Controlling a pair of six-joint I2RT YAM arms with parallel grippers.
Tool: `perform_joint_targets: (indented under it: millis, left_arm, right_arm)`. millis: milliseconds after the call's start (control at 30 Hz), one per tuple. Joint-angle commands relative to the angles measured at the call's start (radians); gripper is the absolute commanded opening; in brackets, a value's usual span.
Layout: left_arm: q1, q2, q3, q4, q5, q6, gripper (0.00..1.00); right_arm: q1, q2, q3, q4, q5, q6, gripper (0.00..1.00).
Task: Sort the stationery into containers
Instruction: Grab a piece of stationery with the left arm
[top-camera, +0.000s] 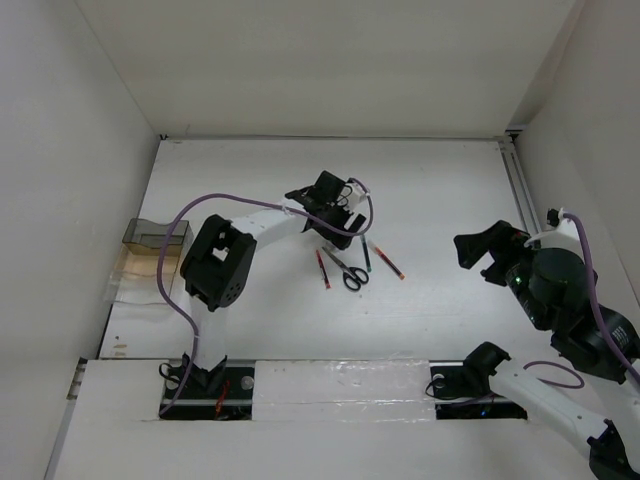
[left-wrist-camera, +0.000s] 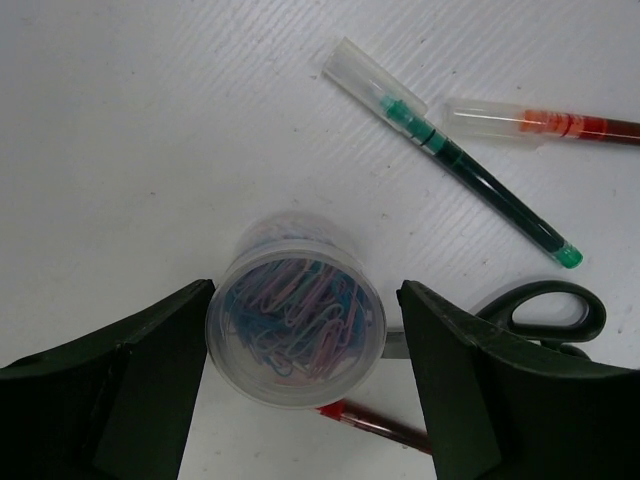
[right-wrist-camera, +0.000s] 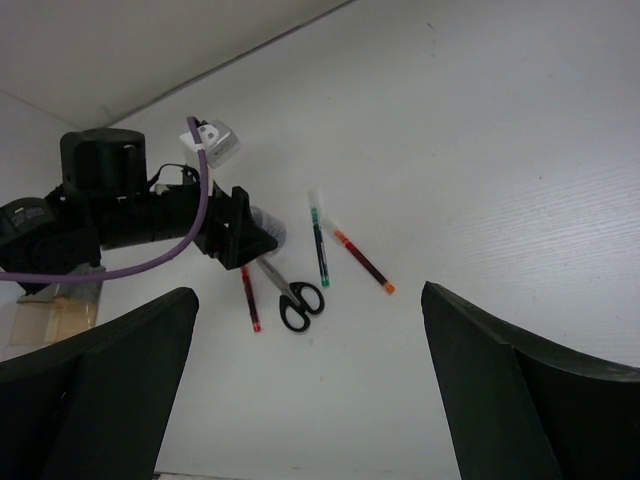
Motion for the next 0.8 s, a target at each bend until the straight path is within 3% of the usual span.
perform_joint_targets:
  millis: [0, 100, 200, 233, 267, 333, 533, 767]
  left_arm:
    - [-0.006, -0.001, 0.038, 0.009, -0.004, 0.010, 0.69]
    - [-0.006, 0.011, 0.047, 0.009, -0.015, 0.010, 0.65]
    - [-0.006, 0.024, 0.047, 0.009, -0.015, 0.010, 0.45]
    - [-0.006, 0.033, 0.056, -0.003, -0.015, 0.010, 0.38]
    - [-0.006, 0.033, 0.056, -0.004, -0.015, 0.010, 0.21]
    - [-0.006, 0.033, 0.081, -0.016, -0.027, 0.010, 0.00]
    - [-0.006, -0.024, 0.205, -0.083, -0.039, 0.021, 0.00]
    - [0.129, -0.100, 0.434, -0.186, -0.191, -0.059, 0.00]
  right_arm:
    - [-0.008, -0.005, 0.004, 0.061, -0.001, -0.020, 1.00]
    - [-0.008, -0.005, 0.004, 0.061, 0.008, -0.020, 1.00]
    - [-0.008, 0.004, 0.013, 0.061, 0.008, -0.029, 1.00]
    - [-0.008, 0.004, 0.013, 0.061, 0.008, -0.029, 1.00]
    - [-0.008, 0.004, 0.013, 0.061, 0.008, -0.029, 1.00]
    - [-0.008, 0.004, 0.013, 0.061, 0.008, -0.029, 1.00]
    - [-0.008, 0.013, 0.013, 0.061, 0.008, -0.029, 1.00]
    - [-0.008, 0.013, 0.022, 0.061, 0.008, -0.038, 1.00]
